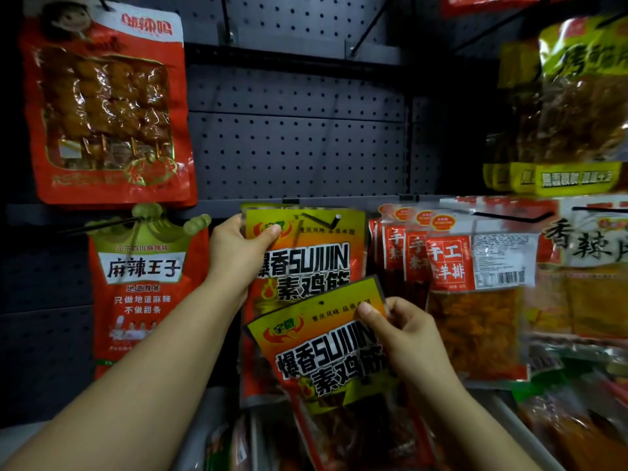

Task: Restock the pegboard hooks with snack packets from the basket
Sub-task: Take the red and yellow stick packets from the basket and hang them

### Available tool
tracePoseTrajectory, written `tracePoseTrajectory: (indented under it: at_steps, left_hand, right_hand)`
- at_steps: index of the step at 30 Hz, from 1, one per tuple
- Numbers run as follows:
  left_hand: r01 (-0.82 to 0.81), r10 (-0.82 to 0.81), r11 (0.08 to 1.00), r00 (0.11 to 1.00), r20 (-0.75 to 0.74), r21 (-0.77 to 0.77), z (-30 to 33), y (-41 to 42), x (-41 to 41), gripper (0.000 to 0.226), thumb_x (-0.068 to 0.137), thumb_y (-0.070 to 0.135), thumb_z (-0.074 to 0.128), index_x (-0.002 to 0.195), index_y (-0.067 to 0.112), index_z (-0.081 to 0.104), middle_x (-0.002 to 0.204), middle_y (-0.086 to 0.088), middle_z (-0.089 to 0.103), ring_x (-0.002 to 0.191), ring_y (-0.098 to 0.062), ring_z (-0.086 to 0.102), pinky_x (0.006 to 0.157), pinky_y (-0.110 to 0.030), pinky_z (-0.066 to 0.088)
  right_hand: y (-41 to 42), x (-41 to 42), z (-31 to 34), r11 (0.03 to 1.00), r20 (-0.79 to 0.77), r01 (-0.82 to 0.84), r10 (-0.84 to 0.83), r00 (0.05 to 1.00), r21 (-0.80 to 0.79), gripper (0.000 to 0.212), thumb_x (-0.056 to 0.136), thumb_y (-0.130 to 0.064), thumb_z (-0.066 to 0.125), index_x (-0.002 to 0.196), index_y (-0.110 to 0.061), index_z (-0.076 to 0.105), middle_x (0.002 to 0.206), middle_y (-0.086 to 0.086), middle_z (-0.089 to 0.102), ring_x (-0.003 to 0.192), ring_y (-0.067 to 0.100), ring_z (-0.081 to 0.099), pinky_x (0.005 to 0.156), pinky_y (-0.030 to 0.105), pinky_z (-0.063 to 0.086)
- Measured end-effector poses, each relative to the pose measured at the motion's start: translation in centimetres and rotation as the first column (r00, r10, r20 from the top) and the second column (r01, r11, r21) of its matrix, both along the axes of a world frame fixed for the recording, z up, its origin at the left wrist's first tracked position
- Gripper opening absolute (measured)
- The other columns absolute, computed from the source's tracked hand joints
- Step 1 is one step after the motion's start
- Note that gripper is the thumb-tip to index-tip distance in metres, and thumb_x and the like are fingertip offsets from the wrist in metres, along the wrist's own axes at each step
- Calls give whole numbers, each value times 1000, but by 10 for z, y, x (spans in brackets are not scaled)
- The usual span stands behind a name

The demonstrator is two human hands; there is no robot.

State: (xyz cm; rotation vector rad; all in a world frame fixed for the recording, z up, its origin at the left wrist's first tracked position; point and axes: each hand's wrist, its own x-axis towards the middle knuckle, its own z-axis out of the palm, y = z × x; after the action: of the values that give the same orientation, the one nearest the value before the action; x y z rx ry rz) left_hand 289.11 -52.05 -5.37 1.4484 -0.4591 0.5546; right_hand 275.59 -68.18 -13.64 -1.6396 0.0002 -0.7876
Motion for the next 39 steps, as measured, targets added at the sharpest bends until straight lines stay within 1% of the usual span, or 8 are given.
tracePoseTrajectory:
  at_steps: [7,12,18,22,24,27,34,39]
  left_hand:
    - [-79,79,997,996,27,-4,-8,-6,18,17,79,16,74,73,28,63,76,11,68,71,-10,65,76,-33,54]
    - [-38,37,999,998,-55,-3,-9,-6,18,16,82,16,72,77,25,59,83,5,66,85,-22,65,82,-39,52]
    - [2,-2,1000,999,42,-5,-30,18,-27,43,84,37,67,120,27,46,124,6,55,116,-10,52,100,-31,42]
    - [54,-58,998,971,234,23,-36,33,-70,38,77,51,63,110,41,47,112,21,54,109,5,52,93,-17,40]
    - [212,-221,975,955,199,64,-34,35,-85,35,72,52,66,102,37,57,102,17,65,100,5,59,82,-12,46]
    - [340,-348,937,927,141,78,-35,32,-99,27,68,44,71,87,26,69,86,14,74,85,-3,69,70,-13,52]
    - [337,-335,941,908,252,37,-16,33,-118,18,71,37,63,70,21,70,73,12,74,71,-4,71,61,-12,51]
    - [270,-263,963,924,278,12,-1,30,-120,17,74,36,65,64,22,70,70,12,73,68,-5,70,61,-17,55]
  right_hand:
    - [-4,-11,-4,998,-4,63,-63,998,21,32,85,-27,65,66,-11,47,81,32,62,70,35,62,66,44,51]
    - [-2,-18,-4,997,5,17,-18,1000,69,34,78,-35,68,60,-17,46,73,15,57,72,27,58,68,44,48]
    - [6,-31,8,996,82,32,-39,996,88,35,64,-52,68,64,-18,56,75,14,58,71,27,58,67,52,50]
    - [12,-36,14,991,179,20,-45,983,136,55,61,-54,70,79,-5,53,82,21,60,75,32,59,75,54,51]
    - [16,-39,16,988,212,15,-48,976,154,56,65,-50,70,84,-1,51,88,31,61,80,39,62,81,63,49]
    - [19,-43,17,981,239,-48,2,971,187,37,67,-46,72,78,-12,59,80,17,66,76,29,65,78,58,51]
    - [28,-51,36,982,318,-103,47,947,160,24,66,-49,66,73,-27,70,75,5,73,72,21,71,69,42,57]
    - [30,-51,53,984,339,-68,9,941,163,27,72,-43,63,82,-18,68,80,9,72,76,25,68,78,52,54]
